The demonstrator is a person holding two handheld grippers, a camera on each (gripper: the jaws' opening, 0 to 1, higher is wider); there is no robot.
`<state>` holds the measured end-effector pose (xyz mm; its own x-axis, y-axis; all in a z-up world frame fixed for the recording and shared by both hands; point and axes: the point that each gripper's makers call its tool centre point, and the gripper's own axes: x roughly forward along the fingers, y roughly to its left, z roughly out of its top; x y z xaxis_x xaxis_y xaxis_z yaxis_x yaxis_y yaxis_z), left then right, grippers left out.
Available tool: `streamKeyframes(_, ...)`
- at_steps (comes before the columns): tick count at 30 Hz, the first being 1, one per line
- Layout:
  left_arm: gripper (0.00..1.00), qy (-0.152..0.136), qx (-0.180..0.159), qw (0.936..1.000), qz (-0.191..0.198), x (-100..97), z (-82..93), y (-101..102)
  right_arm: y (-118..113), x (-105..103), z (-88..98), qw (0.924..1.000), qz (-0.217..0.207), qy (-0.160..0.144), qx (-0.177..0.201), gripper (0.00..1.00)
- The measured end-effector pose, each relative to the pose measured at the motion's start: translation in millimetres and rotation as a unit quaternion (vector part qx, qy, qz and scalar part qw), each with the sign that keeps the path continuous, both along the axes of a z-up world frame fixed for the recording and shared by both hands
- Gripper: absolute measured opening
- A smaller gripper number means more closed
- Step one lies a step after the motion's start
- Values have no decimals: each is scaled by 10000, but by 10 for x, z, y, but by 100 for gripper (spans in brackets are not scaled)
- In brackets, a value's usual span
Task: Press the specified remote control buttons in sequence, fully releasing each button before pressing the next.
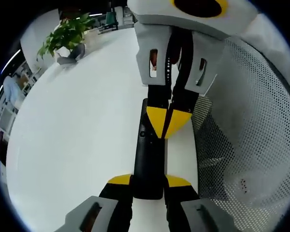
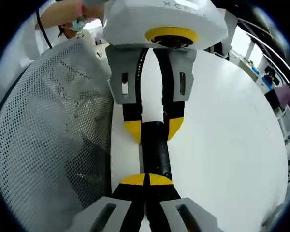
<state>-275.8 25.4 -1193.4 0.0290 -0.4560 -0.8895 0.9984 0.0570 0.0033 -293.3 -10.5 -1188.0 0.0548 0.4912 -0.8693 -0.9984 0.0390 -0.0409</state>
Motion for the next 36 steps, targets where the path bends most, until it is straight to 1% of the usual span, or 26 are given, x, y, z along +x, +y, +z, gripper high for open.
streamKeyframes(1,24,0,-1,10000,-1,0,0,0,-5,7,4,10000,2,2,22,0)
streamKeyframes(2,24,-3,-5,10000,3,0,1,0,-7,13,14,9999,-7,75,151,0)
streamKeyframes(4,24,-3,-16,10000,16,-3,2,-1,-7,16,45,9984,-163,295,447,0)
streamKeyframes(5,24,-6,-29,10000,29,-4,2,0,-49,40,41,9987,-211,281,381,0)
streamKeyframes(6,24,-9,-40,10000,31,-4,3,0,-80,78,38,9989,-249,204,333,0)
streamKeyframes(7,24,-4,-53,10000,48,-5,4,0,-91,130,70,9989,-268,71,372,0)
streamKeyframes(8,24,-2,-64,10000,56,-5,4,0,-89,151,90,9986,-308,69,418,0)
streamKeyframes(9,24,-3,-68,10000,57,-5,4,0,-75,170,107,9981,-369,164,474,0)
streamKeyframes(11,24,-2,-73,10000,58,-4,4,0,-60,193,111,9979,-384,208,488,0)
streamKeyframes(13,24,0,-76,10000,56,-3,3,1,-39,207,95,9985,-315,169,416,0)
streamKeyframes(16,24,-1,-80,9999,67,-2,3,-1,3,161,54,9988,-195,274,367,0)
streamKeyframes(17,24,1,-85,9999,81,-1,2,-1,-26,139,-3,9995,-63,244,173,0)
streamKeyframes(18,24,0,-89,9999,89,-1,2,-1,17,171,35,9995,-26,119,303,0)
streamKeyframes(19,24,3,-94,9999,98,-2,1,0,9,170,20,9994,-103,213,243,0)
streamKeyframes(23,24,9,-125,9999,88,2,-1,-1,6,176,5,9995,-129,265,123,0)
streamKeyframes(26,24,17,-119,9999,69,5,-3,-2,9,171,1,9998,-98,194,-19,0)
streamKeyframes(28,24,14,-106,9999,66,5,-4,-5,-5,176,3,9998,-89,179,-20,0)
streamKeyframes(29,24,11,-102,9999,68,5,-4,-6,-8,180,5,9995,-161,271,40,0)
streamKeyframes(30,24,4,-102,9999,67,4,-4,-7,-6,162,16,9981,-292,510,173,0)
streamKeyframes(32,24,2,-110,9999,81,0,-4,-8,-17,172,37,9950,-513,799,311,0)
streamKeyframes(33,24,1,-112,9999,85,1,-3,-7,-37,202,28,9952,-543,770,272,0)
streamKeyframes(34,24,2,-115,9999,88,1,-3,-7,-69,250,29,9966,-506,626,192,0)
streamKeyframes(35,24,5,-116,9999,89,1,-3,-6,-78,286,29,9966,-548,583,180,0)
streamKeyframes(36,24,4,-114,9999,87,1,-3,-6,-77,297,38,9962,-600,609,192,0)
